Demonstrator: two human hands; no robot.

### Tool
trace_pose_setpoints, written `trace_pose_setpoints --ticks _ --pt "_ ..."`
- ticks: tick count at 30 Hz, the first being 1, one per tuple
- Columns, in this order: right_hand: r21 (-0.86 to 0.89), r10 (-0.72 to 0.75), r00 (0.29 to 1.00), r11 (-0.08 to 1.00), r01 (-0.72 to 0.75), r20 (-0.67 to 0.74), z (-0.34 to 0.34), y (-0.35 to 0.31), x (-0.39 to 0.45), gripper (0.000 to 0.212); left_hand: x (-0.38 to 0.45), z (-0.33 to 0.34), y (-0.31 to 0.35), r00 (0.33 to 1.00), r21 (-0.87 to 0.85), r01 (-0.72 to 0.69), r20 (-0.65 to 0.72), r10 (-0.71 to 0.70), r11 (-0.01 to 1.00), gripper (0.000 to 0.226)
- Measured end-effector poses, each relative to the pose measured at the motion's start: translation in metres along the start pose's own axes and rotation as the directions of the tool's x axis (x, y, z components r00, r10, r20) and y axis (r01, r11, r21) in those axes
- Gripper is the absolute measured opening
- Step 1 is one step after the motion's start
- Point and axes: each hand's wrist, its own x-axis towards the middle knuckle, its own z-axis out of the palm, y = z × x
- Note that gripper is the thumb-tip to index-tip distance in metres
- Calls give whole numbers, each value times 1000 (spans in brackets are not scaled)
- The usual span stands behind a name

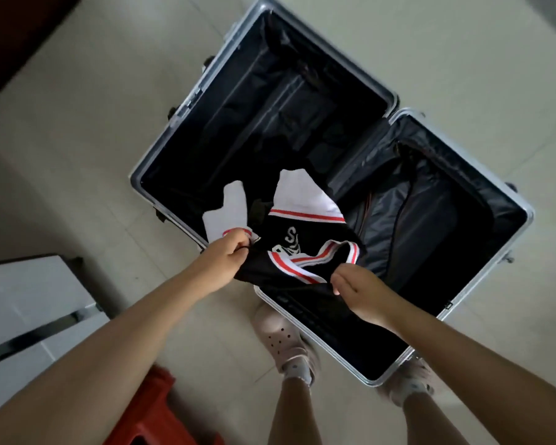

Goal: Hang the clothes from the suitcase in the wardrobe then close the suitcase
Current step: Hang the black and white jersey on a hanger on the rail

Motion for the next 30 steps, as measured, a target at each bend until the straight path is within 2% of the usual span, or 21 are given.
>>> trace_pose_setpoints --ticks 3,6,8,10,12,13,16,18,21,24,25,27,29,30 --pt "-24 -15 1000 1000 14 -25 -24 -26 -15 40 -30 -22 43 1000 -163 -19 8 20 986 31" --pt "-95 -54 995 994 63 88 -62 -56 -44 34 -63 -46 86 983 -70 -147 96 154 987 15" --pt "-177 -59 979 980 94 193 -91 -70 -64 32 -83 -60 108 971 35 -197 148 190 980 12" --pt "-405 -52 966 901 154 252 -126 -89 -91 29 -111 -75 132 954 117 -235 216 206 965 13" --pt "-641 -37 966 742 197 255 -153 -102 -111 15 -136 -89 154 938 177 -269 271 216 947 8" --pt "-723 -29 969 660 204 247 -164 -107 -122 17 -150 -98 165 939 186 -273 264 219 944 12" --pt "-872 46 977 460 164 208 -196 -118 -155 28 -195 -132 201 955 179 -290 119 272 940 22" --pt "-908 57 989 407 101 136 -230 -128 -182 33 -227 -153 226 946 107 -324 29 323 940 33" --pt "-950 -114 992 302 83 50 -276 -138 -222 32 -261 -167 257 936 141 -342 -41 351 929 36" --pt "-981 -286 957 172 91 39 -314 -163 -263 32 -288 -179 287 885 174 -374 -227 407 911 24" --pt "-984 -316 948 160 78 24 -326 -175 -280 33 -298 -182 297 860 195 -389 -275 431 900 21" --pt "-978 -363 929 207 3 -74 -350 -200 -317 33 -318 -188 315 815 330 -366 -338 471 870 11" --pt "-958 -414 894 281 -52 -170 -366 -219 -352 30 -341 -193 333 811 487 -311 -311 495 816 18" --pt "-952 -426 882 298 -77 -204 -371 -225 -367 28 -351 -193 342 832 523 -281 -285 476 805 25"
